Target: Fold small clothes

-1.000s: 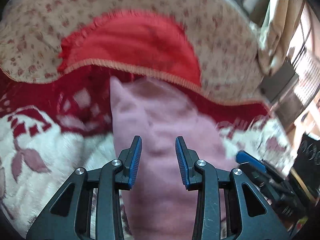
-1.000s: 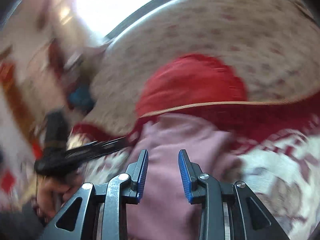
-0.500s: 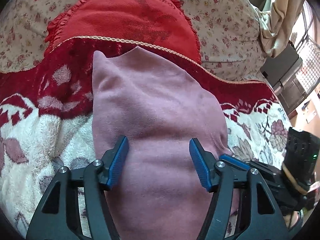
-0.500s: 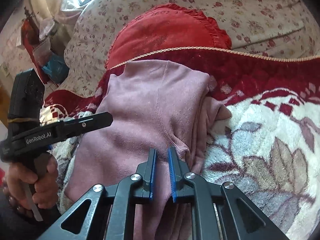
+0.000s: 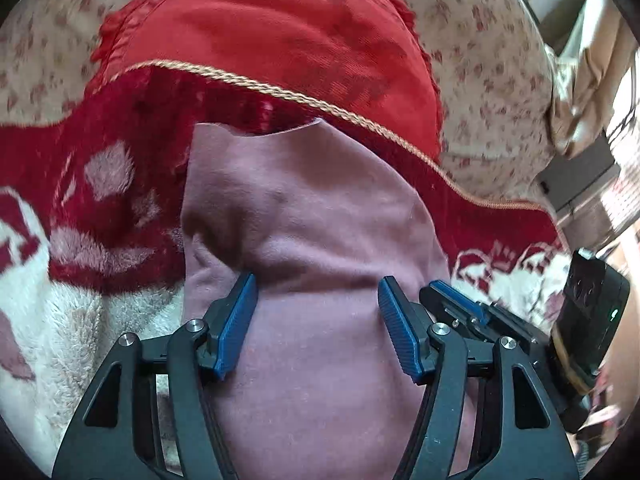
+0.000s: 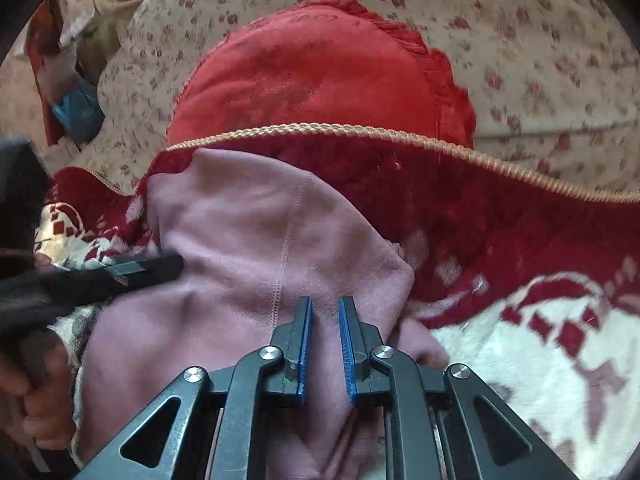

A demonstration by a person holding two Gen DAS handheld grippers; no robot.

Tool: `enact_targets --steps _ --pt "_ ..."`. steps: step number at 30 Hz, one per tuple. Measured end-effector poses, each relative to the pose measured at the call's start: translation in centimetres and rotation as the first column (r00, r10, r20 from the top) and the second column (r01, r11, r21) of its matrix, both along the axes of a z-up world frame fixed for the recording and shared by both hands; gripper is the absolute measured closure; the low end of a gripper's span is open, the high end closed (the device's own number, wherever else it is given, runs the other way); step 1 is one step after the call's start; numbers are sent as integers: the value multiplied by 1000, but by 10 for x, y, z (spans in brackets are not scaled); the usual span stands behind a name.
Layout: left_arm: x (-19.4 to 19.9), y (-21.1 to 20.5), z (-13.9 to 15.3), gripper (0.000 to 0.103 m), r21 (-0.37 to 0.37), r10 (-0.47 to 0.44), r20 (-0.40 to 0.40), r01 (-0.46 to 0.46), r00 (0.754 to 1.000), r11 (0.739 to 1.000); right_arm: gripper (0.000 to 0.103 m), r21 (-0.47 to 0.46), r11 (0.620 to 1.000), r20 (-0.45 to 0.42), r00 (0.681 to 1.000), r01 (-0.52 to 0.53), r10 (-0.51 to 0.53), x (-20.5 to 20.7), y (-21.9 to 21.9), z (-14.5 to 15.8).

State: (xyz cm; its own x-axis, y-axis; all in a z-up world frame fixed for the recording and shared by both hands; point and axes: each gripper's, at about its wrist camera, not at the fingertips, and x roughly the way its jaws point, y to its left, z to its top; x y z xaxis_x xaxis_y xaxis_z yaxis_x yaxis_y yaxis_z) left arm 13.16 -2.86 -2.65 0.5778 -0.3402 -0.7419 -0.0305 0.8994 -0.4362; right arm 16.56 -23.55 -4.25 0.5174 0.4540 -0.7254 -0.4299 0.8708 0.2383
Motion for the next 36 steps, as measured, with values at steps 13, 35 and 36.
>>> enact_targets --steps 13,35,36 --pt "-83 6 54 33 83 21 219 -40 975 996 84 -1 998 157 985 65 -64 -78 -30 64" --pt "-246 -76 36 22 368 4 75 -31 997 929 81 -30 981 197 963 191 -182 -280 -76 48" --pt "-248 -76 37 22 367 3 77 -31 997 930 81 -34 983 197 965 183 -173 -281 -75 47"
